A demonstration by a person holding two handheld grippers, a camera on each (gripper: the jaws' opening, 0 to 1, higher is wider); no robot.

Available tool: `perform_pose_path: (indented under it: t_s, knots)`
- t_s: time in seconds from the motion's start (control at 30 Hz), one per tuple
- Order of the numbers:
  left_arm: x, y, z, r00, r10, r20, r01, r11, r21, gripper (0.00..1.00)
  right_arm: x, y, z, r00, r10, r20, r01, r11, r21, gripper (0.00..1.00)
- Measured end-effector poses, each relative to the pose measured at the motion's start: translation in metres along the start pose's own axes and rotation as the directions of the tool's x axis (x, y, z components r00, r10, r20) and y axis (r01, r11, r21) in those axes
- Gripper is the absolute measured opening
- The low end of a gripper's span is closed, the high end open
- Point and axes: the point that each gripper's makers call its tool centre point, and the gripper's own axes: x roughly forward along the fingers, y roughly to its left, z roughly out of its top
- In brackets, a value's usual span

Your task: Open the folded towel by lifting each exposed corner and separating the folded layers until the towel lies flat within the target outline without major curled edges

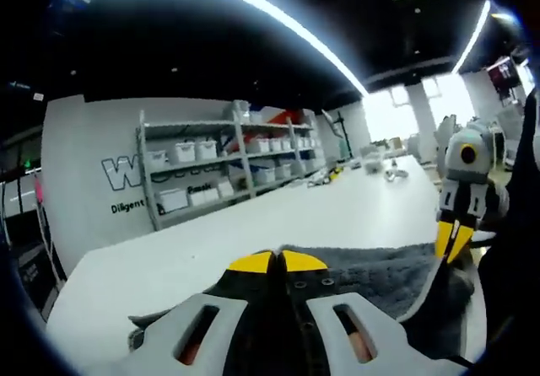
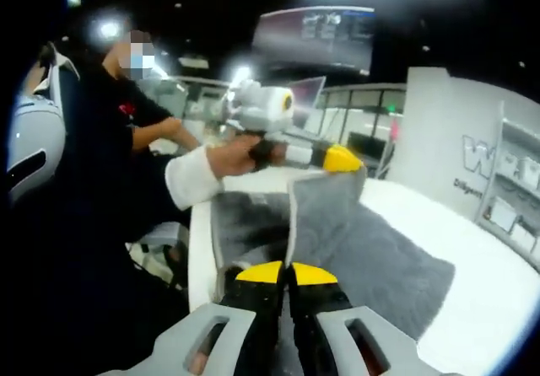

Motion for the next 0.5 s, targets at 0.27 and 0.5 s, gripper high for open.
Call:
perform_pose_path:
  t_s: [0.27, 0.5]
  knots:
    - [0.009, -0.006, 0.002, 0.999, 0.004, 0.053, -0.007, 0.999, 0.044, 0.02, -0.009, -0.011, 0.003, 0.999, -0.038, 0.015, 0.038, 0.999, 0.008, 0.0]
    - [0.019, -0.014, 0.003, 0.999, -0.012, 0.041, 0.011, 0.999, 0.03, 0.02, -0.016, -0.018, 0.005, 0.999, -0.048, 0.011, 0.048, 0.999, 0.009, 0.0]
